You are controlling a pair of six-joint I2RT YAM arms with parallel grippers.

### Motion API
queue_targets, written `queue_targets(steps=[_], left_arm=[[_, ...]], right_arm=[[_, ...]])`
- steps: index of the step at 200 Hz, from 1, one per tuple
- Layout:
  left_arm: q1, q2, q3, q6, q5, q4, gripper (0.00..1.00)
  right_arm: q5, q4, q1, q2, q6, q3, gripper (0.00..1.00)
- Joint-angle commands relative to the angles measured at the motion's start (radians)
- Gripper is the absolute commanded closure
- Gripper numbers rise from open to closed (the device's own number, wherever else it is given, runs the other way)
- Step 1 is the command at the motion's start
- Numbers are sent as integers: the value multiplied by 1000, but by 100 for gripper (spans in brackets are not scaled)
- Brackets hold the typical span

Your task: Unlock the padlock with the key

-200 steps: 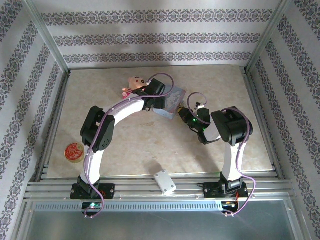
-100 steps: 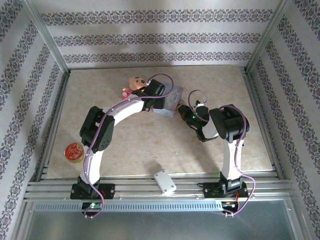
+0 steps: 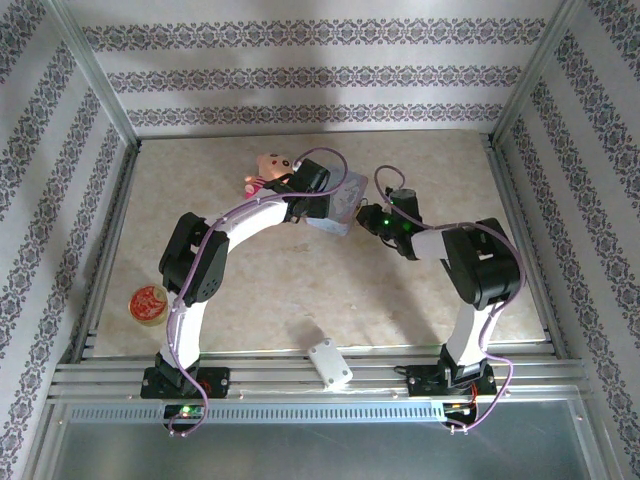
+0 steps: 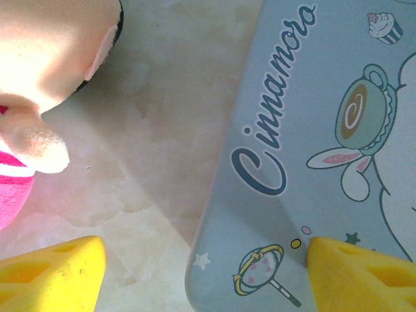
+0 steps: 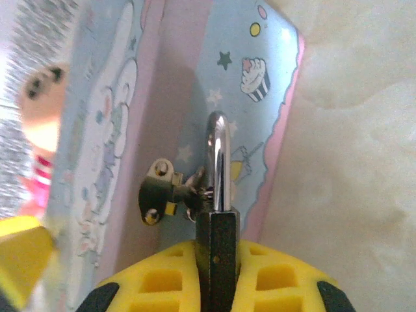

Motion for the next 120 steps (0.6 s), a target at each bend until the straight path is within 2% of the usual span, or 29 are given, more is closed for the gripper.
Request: queue_targets(steps=[1,14,31,57,91,120], left_arm=[[17,65,-78,54,-65,-262,20],[17,63,-77,52,-65,-261,20],[17,62,-77,51,-64,-262,20],[17,54,-82,50,-67,-263,20],[18,37,-102,54,-81,-264,20],[24,32,-121,53,-85,-259,20]], right_arm=[[229,-426,17,-47,-281,69,100],[312,-519,25,-54,-337,100,100],[323,-547,37,-46,-374,127,100],[427,-632,84,-5,-390,202,100],[702,-769,152,-2,-325,264,100],[793,-756,162,-68,-252,215,100]])
